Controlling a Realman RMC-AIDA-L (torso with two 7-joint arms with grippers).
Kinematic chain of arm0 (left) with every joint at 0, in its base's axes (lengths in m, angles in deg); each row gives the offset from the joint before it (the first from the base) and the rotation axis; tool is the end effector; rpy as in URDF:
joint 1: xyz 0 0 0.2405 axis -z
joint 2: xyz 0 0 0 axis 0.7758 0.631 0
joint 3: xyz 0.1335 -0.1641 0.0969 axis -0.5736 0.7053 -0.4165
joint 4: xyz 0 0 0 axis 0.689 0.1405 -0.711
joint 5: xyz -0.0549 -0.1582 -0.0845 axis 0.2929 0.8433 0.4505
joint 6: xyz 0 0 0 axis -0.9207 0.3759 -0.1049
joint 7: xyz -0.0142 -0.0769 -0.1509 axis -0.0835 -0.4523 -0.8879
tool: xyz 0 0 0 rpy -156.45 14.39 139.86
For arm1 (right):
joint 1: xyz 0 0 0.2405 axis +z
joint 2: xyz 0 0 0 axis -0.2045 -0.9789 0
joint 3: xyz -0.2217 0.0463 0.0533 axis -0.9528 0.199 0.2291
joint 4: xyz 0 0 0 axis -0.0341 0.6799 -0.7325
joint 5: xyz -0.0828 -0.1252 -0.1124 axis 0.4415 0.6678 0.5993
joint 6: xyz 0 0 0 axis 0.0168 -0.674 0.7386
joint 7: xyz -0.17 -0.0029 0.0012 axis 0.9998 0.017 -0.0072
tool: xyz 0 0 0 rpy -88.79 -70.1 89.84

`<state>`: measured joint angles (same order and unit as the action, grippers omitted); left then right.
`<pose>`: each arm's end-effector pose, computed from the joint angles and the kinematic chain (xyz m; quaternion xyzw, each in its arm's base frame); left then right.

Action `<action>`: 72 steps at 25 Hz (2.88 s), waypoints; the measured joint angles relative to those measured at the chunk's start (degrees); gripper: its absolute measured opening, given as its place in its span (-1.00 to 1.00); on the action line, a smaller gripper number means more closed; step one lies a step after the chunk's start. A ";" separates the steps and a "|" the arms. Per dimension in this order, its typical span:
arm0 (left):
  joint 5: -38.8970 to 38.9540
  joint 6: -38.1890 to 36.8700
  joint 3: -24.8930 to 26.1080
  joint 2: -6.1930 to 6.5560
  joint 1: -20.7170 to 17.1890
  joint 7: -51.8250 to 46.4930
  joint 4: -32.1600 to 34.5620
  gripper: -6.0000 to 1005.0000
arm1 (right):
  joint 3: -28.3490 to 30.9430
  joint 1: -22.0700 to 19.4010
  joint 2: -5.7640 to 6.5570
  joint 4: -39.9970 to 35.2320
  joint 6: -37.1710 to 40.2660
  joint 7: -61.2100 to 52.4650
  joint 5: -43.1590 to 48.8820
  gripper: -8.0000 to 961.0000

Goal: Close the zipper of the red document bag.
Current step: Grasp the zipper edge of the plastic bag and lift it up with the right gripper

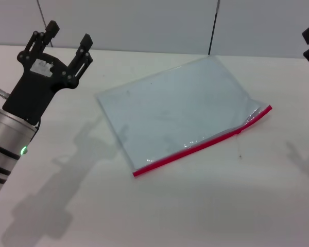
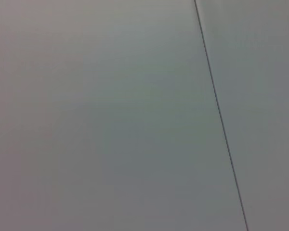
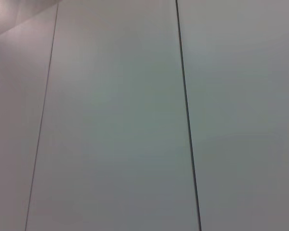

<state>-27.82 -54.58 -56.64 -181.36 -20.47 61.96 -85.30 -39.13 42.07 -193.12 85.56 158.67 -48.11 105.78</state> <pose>-0.2244 0.3255 0.0249 -0.7156 -0.0738 -0.4254 0.5491 0.2137 0.3224 0.0382 -0.7100 0.0821 0.4911 0.4979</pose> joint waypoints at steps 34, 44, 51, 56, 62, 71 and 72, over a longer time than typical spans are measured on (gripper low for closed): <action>-0.53 0.00 0.00 0.10 -0.11 0.08 0.18 0.44 | -12.40 12.52 0.41 -19.25 -38.70 -57.74 26.83 0.85; -0.53 0.00 0.00 0.14 0.00 0.09 0.18 0.43 | -12.47 13.72 0.53 -19.71 -45.28 -64.93 34.13 0.85; -0.53 0.00 0.00 0.14 0.00 0.07 0.18 0.42 | -12.50 14.91 0.53 -19.47 -45.70 -68.95 39.78 0.85; -0.53 0.00 0.00 0.14 0.06 0.08 0.18 0.42 | -13.77 15.76 0.53 -18.37 -45.37 -69.61 41.03 0.85; -0.53 0.06 0.00 0.10 0.28 0.05 0.18 0.41 | -15.20 17.68 0.47 -16.85 -45.19 -69.75 41.56 0.85; -0.60 0.72 0.00 0.04 0.60 0.00 0.18 0.40 | -15.40 18.85 0.23 -15.77 -45.97 -69.23 41.64 0.79; -0.61 0.72 0.00 0.04 0.60 0.00 0.18 0.40 | -15.42 18.85 0.17 -15.76 -46.16 -68.96 41.65 0.77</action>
<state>-28.43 -53.87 -56.64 -181.32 -19.86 61.96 -85.13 -54.55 60.92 -192.95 69.80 112.51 -117.07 147.43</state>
